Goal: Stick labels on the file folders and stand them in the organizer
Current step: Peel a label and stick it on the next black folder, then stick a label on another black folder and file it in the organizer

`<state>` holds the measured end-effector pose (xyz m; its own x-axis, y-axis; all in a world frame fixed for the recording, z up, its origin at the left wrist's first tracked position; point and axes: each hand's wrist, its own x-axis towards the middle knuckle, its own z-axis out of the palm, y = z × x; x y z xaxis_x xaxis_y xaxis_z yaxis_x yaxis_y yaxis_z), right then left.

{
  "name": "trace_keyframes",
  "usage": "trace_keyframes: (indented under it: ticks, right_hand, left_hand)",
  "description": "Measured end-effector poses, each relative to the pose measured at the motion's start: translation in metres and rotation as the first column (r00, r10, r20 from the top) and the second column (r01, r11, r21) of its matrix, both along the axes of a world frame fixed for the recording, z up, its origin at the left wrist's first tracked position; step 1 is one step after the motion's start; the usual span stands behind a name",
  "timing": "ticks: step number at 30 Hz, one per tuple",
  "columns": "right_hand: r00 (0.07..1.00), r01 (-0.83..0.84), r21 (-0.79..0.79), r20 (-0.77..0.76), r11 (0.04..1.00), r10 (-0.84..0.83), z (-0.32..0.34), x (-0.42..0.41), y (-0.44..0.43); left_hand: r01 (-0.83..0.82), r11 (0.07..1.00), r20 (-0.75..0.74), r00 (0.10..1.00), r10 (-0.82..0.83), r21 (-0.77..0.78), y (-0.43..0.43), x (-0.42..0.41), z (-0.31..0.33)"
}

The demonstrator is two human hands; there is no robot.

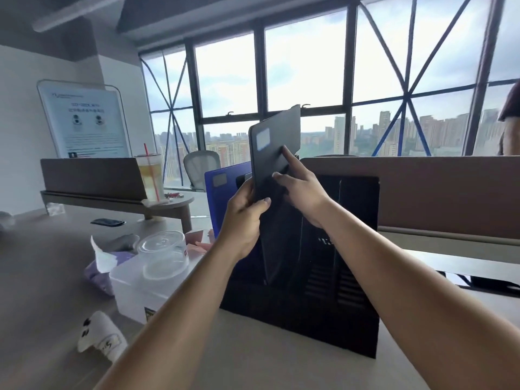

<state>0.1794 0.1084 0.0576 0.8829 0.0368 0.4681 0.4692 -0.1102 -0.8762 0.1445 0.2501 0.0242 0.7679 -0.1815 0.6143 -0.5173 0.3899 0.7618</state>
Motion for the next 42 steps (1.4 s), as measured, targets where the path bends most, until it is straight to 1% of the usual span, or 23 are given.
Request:
trace_keyframes:
  ticks: [2, 4, 6, 9, 10, 13, 15, 17, 19, 21, 24, 27, 31, 33, 34, 35, 36, 37, 38, 39, 40, 41, 42]
  right_hand:
    - [1.0, 0.022, -0.023, 0.002, 0.999, -0.022, -0.002, 0.006, -0.001]
    - [0.998, 0.059, -0.091, -0.018, 0.994, -0.061, -0.013, 0.01, -0.003]
    - [0.995, 0.08, -0.168, -0.043, 0.983, -0.088, -0.031, 0.014, -0.004]
    - [0.996, 0.065, -0.26, -0.048, 0.963, -0.08, -0.057, 0.015, 0.002]
    - [0.996, 0.067, -0.294, -0.04, 0.954, -0.083, -0.064, 0.014, 0.006]
    - [0.995, 0.078, -0.391, -0.031, 0.917, -0.097, -0.077, 0.007, 0.011]
    - [0.994, 0.079, -0.44, -0.027, 0.894, -0.102, -0.079, -0.001, 0.008]
    - [0.993, 0.086, -0.466, -0.034, 0.881, -0.116, -0.082, -0.018, -0.001]
    - [0.989, 0.098, -0.535, -0.042, 0.839, -0.142, -0.087, -0.039, -0.021]
    - [0.984, 0.094, -0.622, -0.062, 0.777, -0.169, -0.095, -0.063, -0.047]
    - [0.97, 0.14, -0.742, -0.03, 0.656, -0.241, -0.108, -0.107, -0.094]
    - [0.924, 0.266, -0.779, 0.038, 0.567, -0.381, -0.123, -0.162, -0.152]
    - [0.788, 0.4, -0.789, 0.035, 0.467, -0.614, -0.146, -0.251, -0.241]
    - [0.693, 0.415, -0.84, 0.043, 0.35, -0.72, -0.155, -0.299, -0.287]
    - [0.61, 0.405, -0.875, 0.044, 0.264, -0.791, -0.158, -0.323, -0.309]
    - [0.501, 0.38, -0.91, 0.051, 0.166, -0.864, -0.161, -0.346, -0.33]
    - [0.381, 0.335, -0.94, 0.065, 0.072, -0.922, -0.164, -0.368, -0.351]
    - [0.266, 0.277, -0.961, 0.075, 0.002, -0.961, -0.169, -0.388, -0.369]
    - [0.163, 0.213, -0.976, 0.072, -0.036, -0.984, -0.173, -0.406, -0.385]
    - [0.082, 0.154, -0.987, 0.053, -0.04, -0.995, -0.179, -0.421, -0.398]
    - [0.029, 0.11, -0.994, 0.028, -0.025, -0.999, -0.185, -0.433, -0.408]
    - [0.007, 0.08, -0.997, 0.009, -0.008, -1.0, -0.191, -0.441, -0.416]
    - [0.017, 0.056, -0.998, 0.012, -0.011, -1.0, -0.197, -0.446, -0.423]
  left_hand:
    - [-0.012, 1.0, -0.018, 1.0, 0.012, -0.008, -0.003, 0.005, -0.004]
    - [-0.046, 0.999, -0.042, 0.998, 0.046, 0.015, -0.004, 0.011, -0.018]
    - [-0.127, 0.986, -0.063, 0.989, 0.134, 0.109, -0.001, 0.017, -0.036]
    - [-0.286, 0.895, -0.048, 0.946, 0.321, 0.341, 0.004, 0.02, -0.062]
    - [-0.326, 0.863, -0.04, 0.929, 0.368, 0.387, 0.006, 0.018, -0.065]
    - [-0.418, 0.798, -0.001, 0.886, 0.464, 0.434, 0.011, 0.006, -0.065]
    - [-0.481, 0.741, -0.019, 0.833, 0.553, 0.468, 0.02, -0.004, -0.07]
    - [-0.499, 0.73, -0.049, 0.81, 0.585, 0.468, 0.028, -0.017, -0.081]
    - [-0.485, 0.738, -0.055, 0.818, 0.573, 0.468, 0.029, -0.036, -0.091]
    - [-0.427, 0.736, -0.028, 0.856, 0.517, 0.526, 0.016, -0.054, -0.099]
    - [-0.255, 0.727, -0.028, 0.935, 0.353, 0.638, -0.019, -0.08, -0.11]
    - [-0.087, 0.681, -0.047, 0.983, 0.176, 0.727, -0.069, -0.099, -0.122]
    - [0.056, 0.61, -0.009, 0.997, -0.08, 0.791, -0.162, -0.125, -0.143]
    - [0.095, 0.546, 0.017, 0.98, -0.197, 0.832, -0.209, -0.139, -0.156]
    - [0.095, 0.504, 0.038, 0.968, -0.247, 0.858, -0.232, -0.145, -0.164]
    - [0.072, 0.469, 0.076, 0.954, -0.289, 0.88, -0.253, -0.151, -0.17]
    - [0.03, 0.446, 0.13, 0.937, -0.325, 0.894, -0.272, -0.157, -0.176]
    - [-0.019, 0.441, 0.195, 0.914, -0.357, 0.897, -0.29, -0.163, -0.181]
    - [-0.059, 0.447, 0.254, 0.886, -0.389, 0.893, -0.307, -0.169, -0.185]
    - [-0.086, 0.446, 0.294, 0.858, -0.422, 0.891, -0.322, -0.174, -0.189]
    - [-0.104, 0.438, 0.318, 0.835, -0.449, 0.893, -0.334, -0.18, -0.192]
    - [-0.119, 0.424, 0.329, 0.821, -0.466, 0.898, -0.344, -0.185, -0.195]
    - [-0.135, 0.411, 0.338, 0.813, -0.474, 0.902, -0.351, -0.188, -0.198]
